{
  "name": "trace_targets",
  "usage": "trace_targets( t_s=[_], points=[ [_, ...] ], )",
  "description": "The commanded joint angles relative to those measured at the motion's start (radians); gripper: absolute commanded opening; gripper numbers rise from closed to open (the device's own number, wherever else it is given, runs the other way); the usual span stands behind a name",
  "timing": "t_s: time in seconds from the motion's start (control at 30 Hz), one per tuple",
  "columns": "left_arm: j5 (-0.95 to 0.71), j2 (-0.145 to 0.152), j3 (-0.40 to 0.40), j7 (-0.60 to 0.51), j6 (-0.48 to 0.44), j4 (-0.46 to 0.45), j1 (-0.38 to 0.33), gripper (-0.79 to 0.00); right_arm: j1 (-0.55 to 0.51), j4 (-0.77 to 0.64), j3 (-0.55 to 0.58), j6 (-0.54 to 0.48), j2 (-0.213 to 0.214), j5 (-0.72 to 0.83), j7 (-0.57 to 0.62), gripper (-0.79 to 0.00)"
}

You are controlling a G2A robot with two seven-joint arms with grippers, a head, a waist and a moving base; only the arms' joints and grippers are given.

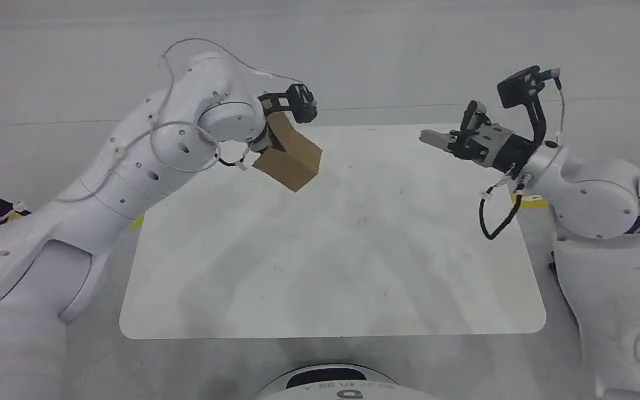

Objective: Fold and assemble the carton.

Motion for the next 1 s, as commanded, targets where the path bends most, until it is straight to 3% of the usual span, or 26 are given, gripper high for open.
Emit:
trace_targets(
  t_s=[0.0,0.1,0.27,0.4,0.43,0.47,0.5,0.8,0.97],
  points=[
    [0.023,-0.014,0.121,-0.005,0.006,-0.004,-0.065,-0.785,-0.015,-0.013,-0.026,0.003,0.001,-0.057,0.008,0.0],
    [0.02,-0.046,0.183,0.004,-0.003,0.004,-0.111,-0.785,-0.037,-0.017,-0.09,0.03,-0.005,-0.107,-0.044,0.0],
    [0.101,-0.114,0.183,0.021,-0.02,0.032,-0.053,-0.785,-0.062,0.009,-0.218,0.058,-0.024,-0.14,-0.219,0.0],
    [0.104,-0.163,0.183,0.029,-0.029,0.092,-0.049,-0.785,-0.063,0.083,-0.301,0.056,-0.037,-0.184,-0.316,0.0],
    [0.103,-0.173,0.183,0.032,-0.031,0.106,-0.05,-0.573,-0.06,0.101,-0.306,0.056,-0.039,-0.183,-0.325,0.0],
    [0.095,-0.182,0.183,0.037,-0.036,0.12,-0.05,-0.172,-0.058,0.118,-0.306,0.055,-0.04,-0.183,-0.332,0.0],
    [0.091,-0.191,0.183,0.039,-0.039,0.133,-0.051,0.0,-0.058,0.135,-0.302,0.057,-0.04,-0.184,-0.334,-0.018],
    [0.119,-0.246,0.183,0.073,-0.073,0.197,-0.023,0.0,-0.089,0.161,-0.256,0.046,-0.034,-0.171,-0.318,-0.099],
    [-0.059,-0.246,0.156,0.096,-0.095,0.255,-0.065,0.0,-0.095,0.152,-0.257,0.039,-0.034,-0.171,-0.31,-0.126]
  ],
)
